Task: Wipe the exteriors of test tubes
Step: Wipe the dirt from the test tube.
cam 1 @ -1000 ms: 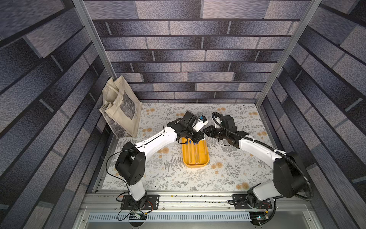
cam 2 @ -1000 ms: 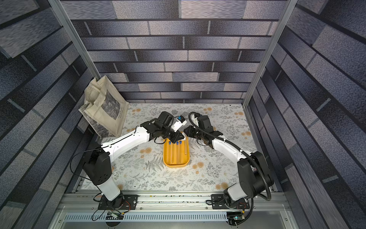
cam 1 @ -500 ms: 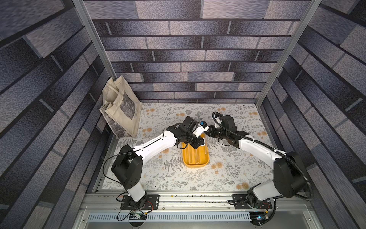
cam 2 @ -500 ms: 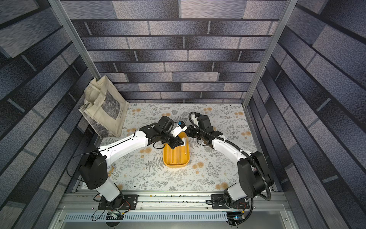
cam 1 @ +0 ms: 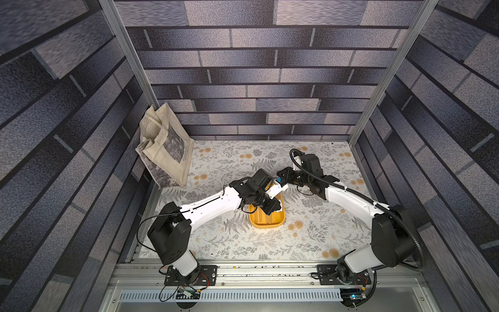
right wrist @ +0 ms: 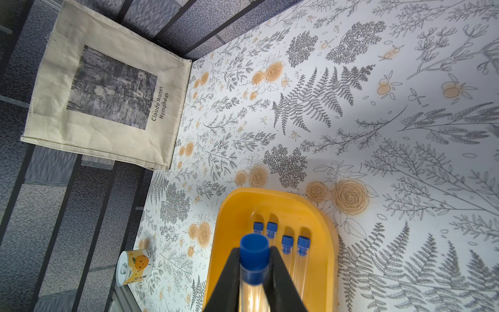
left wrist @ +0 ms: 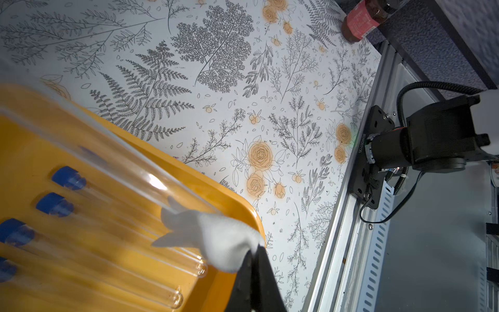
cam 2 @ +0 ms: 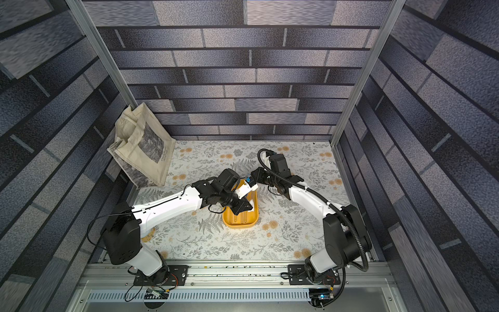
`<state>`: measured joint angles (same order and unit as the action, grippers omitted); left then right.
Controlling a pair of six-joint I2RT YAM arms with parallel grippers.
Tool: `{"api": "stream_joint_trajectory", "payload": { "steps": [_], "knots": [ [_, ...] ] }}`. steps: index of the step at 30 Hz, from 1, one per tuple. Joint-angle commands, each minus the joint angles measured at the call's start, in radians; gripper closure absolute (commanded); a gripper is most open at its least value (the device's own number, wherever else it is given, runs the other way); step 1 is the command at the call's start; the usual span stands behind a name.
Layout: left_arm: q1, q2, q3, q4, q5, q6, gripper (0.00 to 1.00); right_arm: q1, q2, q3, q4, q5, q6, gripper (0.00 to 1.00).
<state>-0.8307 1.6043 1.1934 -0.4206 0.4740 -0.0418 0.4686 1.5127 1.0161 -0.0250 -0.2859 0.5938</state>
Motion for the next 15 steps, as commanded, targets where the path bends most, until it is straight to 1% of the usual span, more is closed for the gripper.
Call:
{"api": "stream_joint_trajectory", "payload": {
  "steps": [1,5,13,15],
  "knots": [
    [0.007,-0.035,-0.005,0.012,-0.001,-0.017,0.96,-0.006,0.015,0.022,0.005,0.002,0.003,0.80],
    [0.029,-0.017,0.022,0.010,-0.006,-0.005,0.96,-0.006,0.012,0.015,0.005,-0.001,0.004,0.80],
    [0.085,0.049,0.122,-0.006,-0.005,0.025,0.96,-0.005,0.007,-0.004,0.010,-0.006,0.008,0.80],
    [0.102,0.063,0.134,0.018,-0.001,0.025,0.96,-0.006,0.003,-0.010,0.015,-0.008,0.012,0.80]
  ]
}}
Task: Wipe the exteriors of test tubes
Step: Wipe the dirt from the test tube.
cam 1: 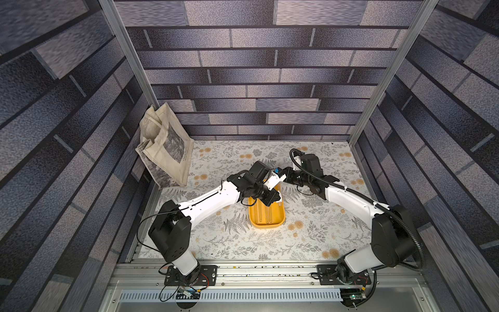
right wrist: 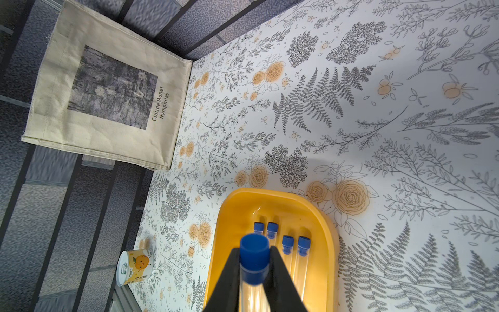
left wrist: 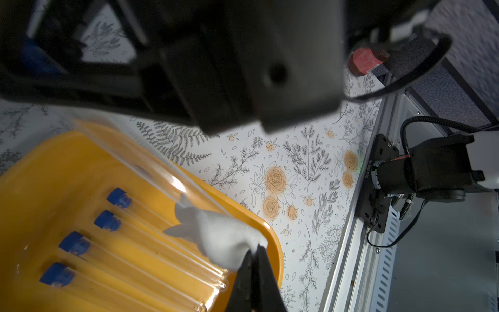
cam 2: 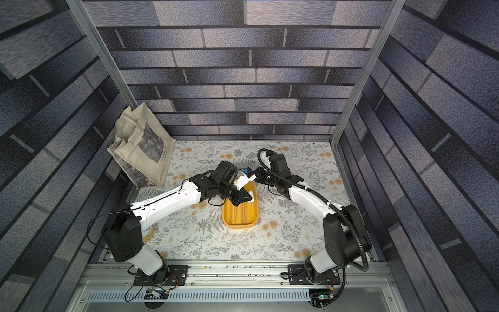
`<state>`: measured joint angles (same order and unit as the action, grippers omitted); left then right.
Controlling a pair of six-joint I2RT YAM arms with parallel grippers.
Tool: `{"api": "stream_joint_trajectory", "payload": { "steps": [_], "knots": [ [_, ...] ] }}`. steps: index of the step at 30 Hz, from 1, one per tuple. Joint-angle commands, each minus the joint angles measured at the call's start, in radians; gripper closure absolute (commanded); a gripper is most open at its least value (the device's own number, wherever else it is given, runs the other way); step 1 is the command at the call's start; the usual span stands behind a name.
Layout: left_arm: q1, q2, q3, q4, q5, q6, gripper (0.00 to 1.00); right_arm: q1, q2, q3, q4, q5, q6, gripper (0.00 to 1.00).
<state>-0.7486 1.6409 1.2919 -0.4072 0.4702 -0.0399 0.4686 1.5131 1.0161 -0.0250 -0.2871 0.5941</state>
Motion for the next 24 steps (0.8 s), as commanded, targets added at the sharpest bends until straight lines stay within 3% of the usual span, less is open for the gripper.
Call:
{"api": "stream_joint_trajectory", "payload": {
  "steps": [1,12,24],
  "knots": [
    [0.028,0.035,0.042,0.011,0.009,0.021,0.95,-0.006,0.002,-0.012,0.017,-0.009,0.012,0.80],
    [0.054,0.109,0.153,0.016,0.003,0.027,0.95,-0.008,-0.014,-0.016,0.012,0.003,0.010,0.80],
    [-0.010,0.026,0.027,0.027,0.013,-0.003,0.95,-0.010,0.001,-0.001,0.008,0.004,0.008,0.80]
  ]
}}
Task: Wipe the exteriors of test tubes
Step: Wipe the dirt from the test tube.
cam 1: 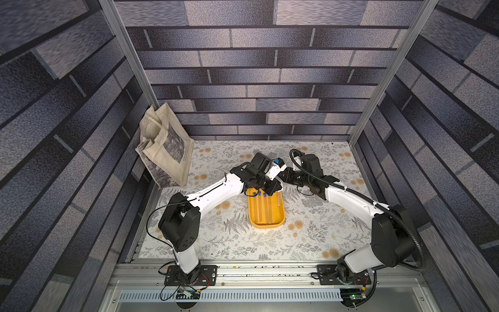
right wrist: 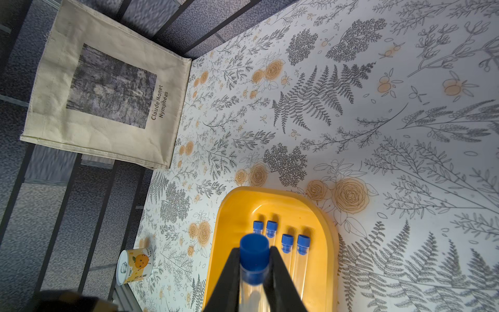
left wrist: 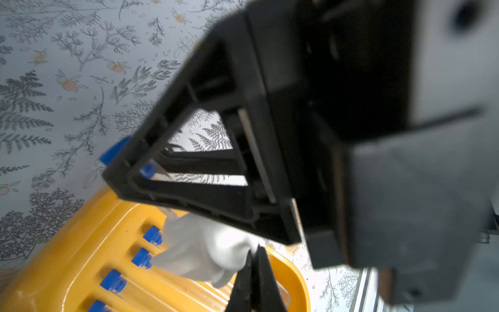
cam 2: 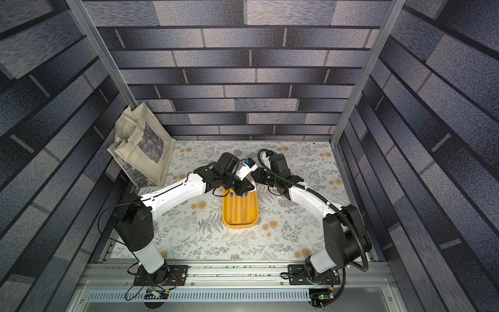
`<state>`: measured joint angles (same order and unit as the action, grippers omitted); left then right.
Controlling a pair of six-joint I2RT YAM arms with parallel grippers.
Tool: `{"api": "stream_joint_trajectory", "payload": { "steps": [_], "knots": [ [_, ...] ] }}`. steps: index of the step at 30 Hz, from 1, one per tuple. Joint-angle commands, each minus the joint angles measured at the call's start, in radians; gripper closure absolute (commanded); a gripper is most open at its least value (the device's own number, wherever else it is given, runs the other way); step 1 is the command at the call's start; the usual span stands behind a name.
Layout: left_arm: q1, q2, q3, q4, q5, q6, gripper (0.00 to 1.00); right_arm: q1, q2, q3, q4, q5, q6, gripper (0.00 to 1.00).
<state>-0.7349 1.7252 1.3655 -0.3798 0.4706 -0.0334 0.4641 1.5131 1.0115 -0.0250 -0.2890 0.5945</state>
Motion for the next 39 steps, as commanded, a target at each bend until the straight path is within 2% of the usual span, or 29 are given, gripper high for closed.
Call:
{"api": "stream_joint_trajectory", "payload": {
  "steps": [1,8,11,18,28,33,39],
  "knots": [
    [-0.034,-0.070,-0.069,0.003,0.013,-0.019,0.95,-0.006,0.004,0.006,0.007,0.006,0.007,0.80],
    [-0.111,-0.168,-0.205,0.019,-0.010,-0.070,0.95,-0.009,0.020,0.009,0.012,0.000,0.009,0.80],
    [-0.111,-0.177,-0.213,0.018,-0.021,-0.072,0.95,-0.009,0.024,0.009,0.015,-0.007,0.012,0.80],
    [-0.061,-0.127,-0.131,-0.008,-0.019,-0.033,0.96,-0.010,0.003,-0.013,0.014,-0.003,0.016,0.80],
    [0.013,-0.019,0.074,-0.057,-0.001,0.017,0.95,-0.008,-0.002,-0.017,0.013,-0.005,0.017,0.80],
    [0.014,-0.014,0.090,-0.068,0.007,0.022,0.95,-0.009,-0.004,-0.016,0.010,0.000,0.012,0.80],
    [-0.008,-0.056,0.029,-0.056,0.014,0.013,0.95,-0.012,0.005,-0.005,0.009,0.001,0.014,0.80]
  ]
}}
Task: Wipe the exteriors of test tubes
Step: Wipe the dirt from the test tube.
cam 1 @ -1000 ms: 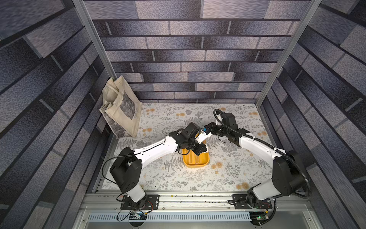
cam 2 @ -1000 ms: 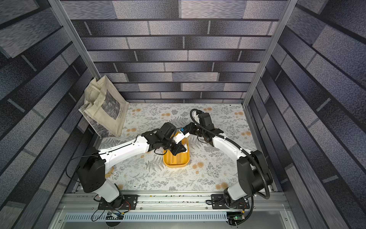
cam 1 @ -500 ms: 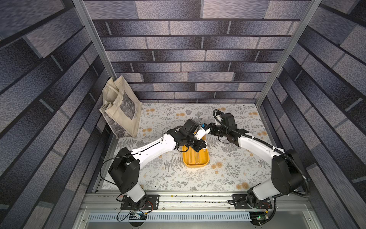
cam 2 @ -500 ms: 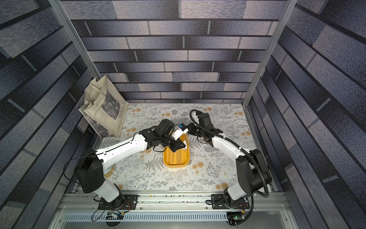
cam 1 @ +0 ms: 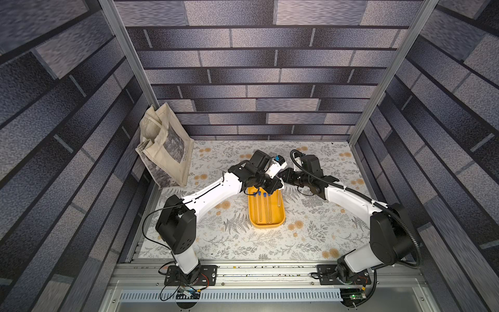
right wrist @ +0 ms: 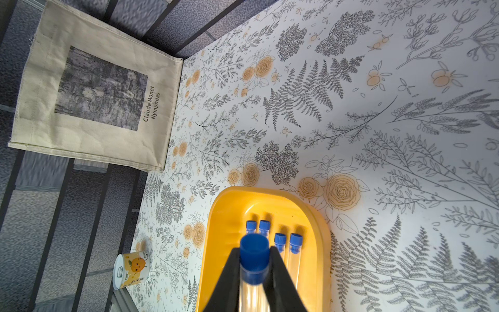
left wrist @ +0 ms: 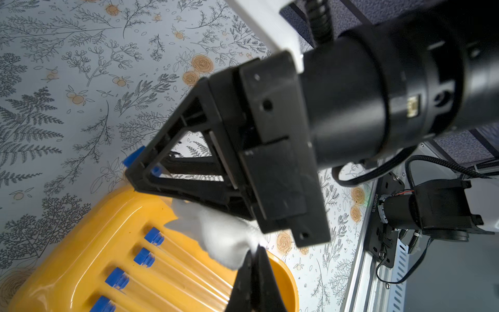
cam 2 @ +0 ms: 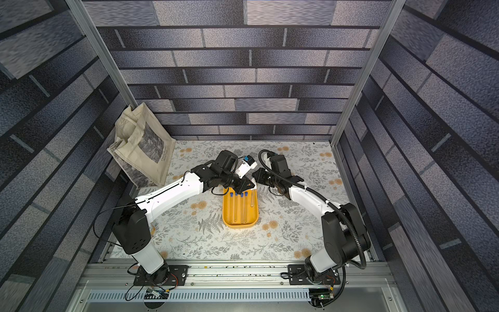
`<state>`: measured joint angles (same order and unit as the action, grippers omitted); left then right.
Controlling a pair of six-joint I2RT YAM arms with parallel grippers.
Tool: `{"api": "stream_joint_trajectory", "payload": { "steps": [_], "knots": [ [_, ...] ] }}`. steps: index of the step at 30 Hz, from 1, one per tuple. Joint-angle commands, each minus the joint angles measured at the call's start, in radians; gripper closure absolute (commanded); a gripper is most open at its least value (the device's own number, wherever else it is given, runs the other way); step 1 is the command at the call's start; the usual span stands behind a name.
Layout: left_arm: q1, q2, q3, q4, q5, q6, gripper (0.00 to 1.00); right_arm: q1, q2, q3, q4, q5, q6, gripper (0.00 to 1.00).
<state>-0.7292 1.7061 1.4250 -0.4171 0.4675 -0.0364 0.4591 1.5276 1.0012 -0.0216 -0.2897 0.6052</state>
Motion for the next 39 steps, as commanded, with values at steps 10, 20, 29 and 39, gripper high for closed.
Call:
{"api": "stream_joint_trajectory", "payload": {
  "steps": [10,20,29,39],
  "knots": [
    [-0.071,-0.111,-0.183,0.018,0.024,-0.046,0.95,-0.020,0.015,0.043,0.000,-0.003,0.003,0.80],
    [-0.153,-0.205,-0.257,0.029,0.027,-0.082,0.95,-0.036,0.081,0.123,-0.003,-0.013,0.009,0.80],
    [-0.117,-0.143,-0.222,0.011,-0.029,-0.086,0.96,-0.036,0.104,0.146,0.004,-0.025,0.028,0.80],
    [-0.111,-0.025,-0.101,-0.051,-0.255,-0.132,0.97,-0.037,0.079,0.112,-0.007,-0.003,0.032,0.80]
  ]
}}
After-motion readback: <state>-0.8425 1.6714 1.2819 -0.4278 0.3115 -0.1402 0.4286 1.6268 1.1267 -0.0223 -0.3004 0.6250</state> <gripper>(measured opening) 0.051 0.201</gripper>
